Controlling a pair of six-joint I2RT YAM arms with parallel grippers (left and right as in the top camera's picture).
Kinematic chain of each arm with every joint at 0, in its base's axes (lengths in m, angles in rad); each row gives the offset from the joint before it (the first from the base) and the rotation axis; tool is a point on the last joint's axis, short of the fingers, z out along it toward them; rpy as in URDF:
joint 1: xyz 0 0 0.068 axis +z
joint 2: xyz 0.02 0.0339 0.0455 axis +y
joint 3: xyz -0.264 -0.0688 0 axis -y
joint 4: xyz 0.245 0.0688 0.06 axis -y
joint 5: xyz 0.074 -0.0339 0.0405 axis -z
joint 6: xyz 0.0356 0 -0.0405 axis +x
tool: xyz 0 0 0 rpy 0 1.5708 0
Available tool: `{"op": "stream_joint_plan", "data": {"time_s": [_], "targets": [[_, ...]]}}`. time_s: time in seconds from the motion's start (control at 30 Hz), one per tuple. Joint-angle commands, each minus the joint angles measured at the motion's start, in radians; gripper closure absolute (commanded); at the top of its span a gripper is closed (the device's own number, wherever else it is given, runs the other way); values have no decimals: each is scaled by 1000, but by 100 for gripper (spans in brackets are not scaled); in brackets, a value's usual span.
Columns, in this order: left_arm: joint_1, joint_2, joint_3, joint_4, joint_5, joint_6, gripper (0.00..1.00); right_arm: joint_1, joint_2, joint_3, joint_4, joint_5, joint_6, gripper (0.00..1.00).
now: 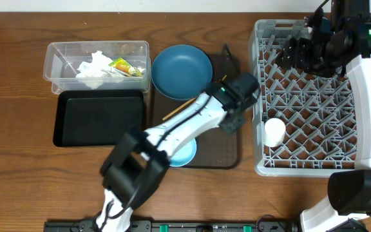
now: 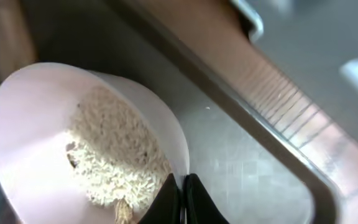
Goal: Sort waste into correct bins and load items into the dishwasher rack
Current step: 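Lift the pink bowl and tip the rice onto the black tray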
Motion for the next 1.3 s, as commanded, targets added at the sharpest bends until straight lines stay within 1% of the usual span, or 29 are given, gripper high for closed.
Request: {"op": "stream_joint_plan", "data": {"time_s": [0.0,0.07,0.23,0.53,0.6,0.73,0.9,0.93,1.07,1.17,1.27], "targets": [[59,-142,59,-18,0,-93,94,-3,-21,11,-1,-8,-15,19],[96,-187,59,-34,25,-114,94,-3,-21,11,0,-8,-15,20],[242,-278,59,-109,169,-162,94,-3,-21,11,3,-8,-15,20],[560,-298,59,-291,473,-163,94,-3,-21,11,2,-8,-15,21],[628,-298,59,-323,533,-145,94,-3,-21,11,2,-8,-15,21],[742,-298,58,-361,602,-111,94,-3,-21,11,2,-8,-15,21],[853,-297,21,-389,837,-38,94,-1,-21,11,2,-10,-15,22],[874,-297,10,-397,865,-31,94,-1,-21,11,0,-17,-15,22],[946,-297,-19,-410,923,-13,94,13,-21,11,-5,-24,-15,23],[998,-297,-49,-410,1007,2,94,35,-21,11,-3,-24,-15,22],[1033,-297,-87,-410,1051,17,94,60,-21,11,4,-23,-15,22]]}}
